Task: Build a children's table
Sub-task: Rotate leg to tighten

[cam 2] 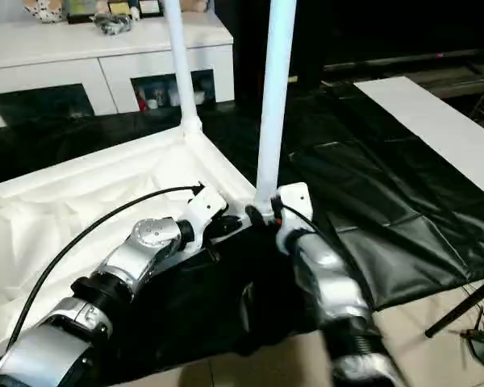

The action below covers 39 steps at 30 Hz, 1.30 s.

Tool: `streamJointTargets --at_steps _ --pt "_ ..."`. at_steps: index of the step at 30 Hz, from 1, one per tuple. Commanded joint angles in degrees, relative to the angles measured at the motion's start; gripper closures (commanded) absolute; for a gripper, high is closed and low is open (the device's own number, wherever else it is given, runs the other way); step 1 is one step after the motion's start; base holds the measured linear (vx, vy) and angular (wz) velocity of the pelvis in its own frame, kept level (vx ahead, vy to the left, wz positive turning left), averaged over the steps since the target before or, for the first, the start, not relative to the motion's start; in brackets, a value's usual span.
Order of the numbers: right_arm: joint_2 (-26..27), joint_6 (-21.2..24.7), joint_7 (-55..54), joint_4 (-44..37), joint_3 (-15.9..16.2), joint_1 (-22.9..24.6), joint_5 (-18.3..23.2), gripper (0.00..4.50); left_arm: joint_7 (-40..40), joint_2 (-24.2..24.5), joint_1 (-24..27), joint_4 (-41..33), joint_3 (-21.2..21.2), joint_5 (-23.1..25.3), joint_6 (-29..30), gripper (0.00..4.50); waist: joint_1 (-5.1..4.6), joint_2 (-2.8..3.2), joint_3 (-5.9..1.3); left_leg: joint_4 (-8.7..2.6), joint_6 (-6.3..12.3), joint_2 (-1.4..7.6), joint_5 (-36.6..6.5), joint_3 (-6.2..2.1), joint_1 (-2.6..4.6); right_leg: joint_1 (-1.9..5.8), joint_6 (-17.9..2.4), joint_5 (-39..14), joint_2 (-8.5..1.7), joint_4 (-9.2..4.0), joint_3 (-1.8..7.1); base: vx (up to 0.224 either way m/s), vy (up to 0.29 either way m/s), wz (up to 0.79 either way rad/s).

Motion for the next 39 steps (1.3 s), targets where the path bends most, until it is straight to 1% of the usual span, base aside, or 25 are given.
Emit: streamJointTargets --at_steps 1,2,3,4,5,6,7,9,11,13,14,15,16,18,19,20,21,23,24,25,28,30,32,34,39 --pt "-1.26 0.95 6.42 -3.37 2.68 0.94 1.25 0.83 3.05 -0.42 0.5 1.66 2.01 -0.37 -3.14 4.5 0.37 -1.55 -2.48 -4.41 4.59 2.04 -13.7 -1.31 -0.36 2.45 -7.2 -23.88 -3.09 -4.97 2.02 0.0 0.0 0.0" --pt "-2.85 0.5 8.89 -4.51 3.2 1.76 1.24 0.8 2.07 -0.52 0.46 1.42 3.13 -1.71 -3.13 4.23 0.4 -1.25 -2.53 -4.4 4.66 2.02 -13.55 -1.39 -0.4 2.5 -7.18 -24.14 -3.13 -4.97 1.95 0.0 0.0 0.0" --pt "-4.0 0.21 10.4 -5.17 3.39 2.29 1.21 0.8 0.4 -0.38 0.68 0.47 3.85 -2.96 -2.36 4.23 0.37 -1.42 -2.5 -4.41 4.72 2.08 -13.36 -1.36 -0.47 2.5 -7.19 -23.89 -3.1 -5.05 1.96 0.0 0.0 0.0" --pt "-4.82 0.08 11.25 -5.67 3.54 2.66 1.32 0.79 -0.75 -0.15 0.86 -0.28 4.26 -3.71 -1.98 3.95 0.46 -1.36 -2.71 -4.24 4.96 2.17 -12.12 -1.32 -0.46 2.45 -8.65 -21.08 -3.15 -4.71 2.01 0.0 0.0 0.0" --pt "-5.49 -0.11 11.94 -6.09 3.59 2.94 1.5 0.79 -2.02 0.28 1.31 -1.86 4.7 -4.62 -1.33 3.95 0.59 -0.98 -2.83 -4.18 4.99 2.24 -11.51 -1.36 -0.45 2.46 -9.37 -19.32 -3.15 -4.47 2.04 0.0 0.0 0.0" --pt "-5.99 -0.45 12.28 -6.38 3.62 3.12 1.57 0.79 -3.14 0.76 1.86 -3.61 5.11 -5.52 -0.47 3.94 0.51 -1.02 -3.05 -4.07 5.25 2.43 -9.88 -1.4 -0.62 2.64 -11.16 -14.47 -3.08 -3.86 2.0 0.0 0.0 0.0" --pt "-6.12 -0.42 12.02 -6.54 3.32 3.18 1.7 0.79 -4.49 1.54 2.73 -6.37 5.36 -6.43 0.78 3.87 0.52 -0.73 -3.14 -4.01 5.45 2.44 -9.07 -1.4 -0.65 2.59 -11.88 -12.39 -2.98 -3.6 1.94 0.0 0.0 0.0" --pt "-6.33 0.06 12.31 -7.39 3.0 3.37 2.19 0.79 -7.9 3.45 4.91 -12.78 5.71 -8.66 4.59 3.61 0.46 -0.81 -3.34 -3.75 6.15 2.59 -7.24 -1.31 -0.7 2.74 -14.08 -6.9 -3.03 -2.8 1.94 0.0 0.0 0.0" --pt "-6.25 0.49 12.7 -7.96 2.81 3.57 2.56 0.79 -11.44 5.51 7.21 -18.73 5.33 -10.5 8.56 3.41 0.51 -0.73 -3.7 -3.29 7.71 2.72 -3.69 -1.2 -0.71 2.79 -16.25 -0.84 -3.12 -1.9 1.99 0.0 0.0 0.0" --pt "-6.16 0.71 13.49 -8.36 3.24 3.76 2.66 0.79 -16.34 9.48 10.75 -27.03 3.92 -12.38 14.05 3.29 0.51 -0.9 -3.65 -2.94 9.73 2.52 -0.62 -1.01 -0.97 2.52 -17.17 2.73 -2.79 -1.5 1.94 0.0 0.0 0.0" --pt "-6.03 0.76 13.68 -8.39 3.51 3.84 2.63 0.79 -19.37 12.13 12.73 -31.49 2.76 -13.44 16.96 3.08 0.61 -0.78 -3.41 -3.03 9.97 2.6 -1.66 -0.85 -0.75 2.34 -17.16 0.7 -2.82 -1.71 1.88 0.0 0.0 0.0" --pt "-6.0 0.8 13.84 -8.4 3.81 3.91 2.66 0.79 -21.79 14.37 14.32 -35.08 1.77 -14.26 19.34 3.08 0.7 -0.71 -3.53 -3.04 9.69 2.74 -1.94 -0.93 -0.66 2.47 -17.18 0.0 -2.99 -1.54 1.91 0.0 0.0 0.0" --pt "-5.99 0.58 14.04 -8.22 4.29 3.94 2.47 0.79 -23.97 16.97 15.88 -38.41 0.67 -14.69 21.35 2.98 0.66 -0.83 -3.2 -3.36 9.19 2.87 -3.16 -0.87 -0.67 2.32 -16.74 -2.92 -2.87 -1.82 1.9 0.0 0.0 0.0" --pt "-5.88 0.36 14.16 -7.94 4.84 3.92 2.36 0.79 -25.64 20.24 17.82 -42.82 -0.33 -15.13 24.79 2.78 0.48 -0.55 -2.87 -3.7 7.47 2.92 -5.68 -0.81 -0.32 1.98 -15.96 -6.72 -2.55 -2.12 1.94 0.0 0.0 0.0" --pt "-5.73 0.29 14.27 -7.65 5.11 3.74 2.3 0.79 -25.82 21.62 18.68 -44.71 -0.65 -14.97 26.57 2.66 0.39 -0.39 -2.66 -3.97 5.93 2.91 -7.99 -0.71 -0.02 1.8 -15.34 -9.2 -2.39 -2.47 2.01 0.0 0.0 0.0" --pt "-5.67 0.28 14.29 -7.57 5.19 3.68 2.27 0.79 -25.78 21.96 18.93 -45.33 -0.72 -14.9 27.29 2.66 0.48 -0.77 -2.49 -4.09 4.58 2.88 -9.96 -0.63 0.17 1.71 -14.65 -11.33 -2.39 -2.67 2.14 0.0 0.0 0.0" --pt "-5.61 0.26 14.35 -7.42 5.33 3.58 2.2 0.79 -25.63 22.37 19.25 -46.04 -0.86 -14.76 28.34 2.58 0.7 -0.49 -2.4 -4.26 3.38 2.85 -11.18 -0.62 0.4 1.57 -13.78 -13.27 -2.4 -2.92 2.2 0.0 0.0 0.0" --pt "-5.59 0.02 14.69 -7.05 5.73 3.3 1.88 0.79 -24.65 23.02 19.63 -46.17 -1.67 -12.66 29.97 2.45 0.81 -0.56 -2.31 -4.44 1.89 2.77 -12.28 -0.71 0.34 1.66 -12.73 -14.49 -2.39 -3.04 2.27 0.0 0.0 0.0" --pt "-5.51 -0.06 14.62 -6.93 5.8 3.21 1.72 0.79 -23.7 23.12 19.56 -45.61 -2.08 -11.38 30.29 2.35 0.81 -0.61 -2.27 -4.5 1.63 2.76 -12.49 -0.75 0.32 1.66 -12.39 -14.56 -2.35 -3.08 2.29 0.0 0.0 0.0" --pt "-5.27 -0.36 14.33 -6.55 5.9 2.94 1.26 0.79 -20.18 23.08 18.99 -43.15 -3.18 -7.27 30.75 2.26 0.77 -0.91 -2.23 -4.54 1.34 2.63 -12.71 -0.84 0.15 1.81 -11.37 -15.21 -2.42 -3.15 2.41 0.0 0.0 0.0" --pt "-5.24 -0.5 14.25 -6.38 5.82 2.89 1.16 0.79 -14.65 22.58 17.72 -40.78 -3.65 -4.74 31.61 2.03 0.82 -0.85 -2.43 -4.43 1.0 2.52 -11.71 -0.96 0.03 2.05 -10.67 -15.31 -2.67 -3.21 2.43 0.0 0.0 0.0" --pt "-5.5 -0.4 14.43 -6.64 5.8 3.12 1.32 0.79 -9.38 21.56 15.8 -37.12 -3.96 -1.79 30.88 1.91 0.78 -1.05 -2.07 -4.47 0.9 2.38 -13.29 -0.88 0.04 1.87 -10.42 -16.83 -2.47 -3.54 2.37 0.0 0.0 0.0" --pt "-6.1 -0.36 15.07 -7.01 6.16 3.48 1.19 0.79 -7.29 20.69 14.75 -35.53 -3.91 -1.02 30.36 1.64 0.74 -1.14 -2.11 -4.54 0.46 2.23 -14.97 -1.16 0.01 2.16 -8.77 -20.77 -2.66 -3.88 2.29 0.0 0.0 0.0" --pt "-6.97 -0.34 16.07 -7.25 6.73 3.84 1.08 0.79 -5.4 19.37 13.73 -34.11 -3.5 -0.73 29.87 1.64 0.57 -1.09 -2.21 -4.48 0.35 2.18 -14.66 -1.28 -0.06 2.22 -8.28 -21.34 -2.68 -3.96 2.23 0.0 0.0 0.0" --pt "-7.81 -0.66 16.94 -7.02 6.61 3.86 0.85 0.79 -2.54 16.43 11.28 -30.15 -3.96 0.64 25.96 1.22 0.34 -1.16 -2.56 -4.1 1.82 2.2 -11.97 -1.2 -0.33 2.25 -10.51 -15.82 -2.57 -3.58 2.17 0.0 0.0 0.0"
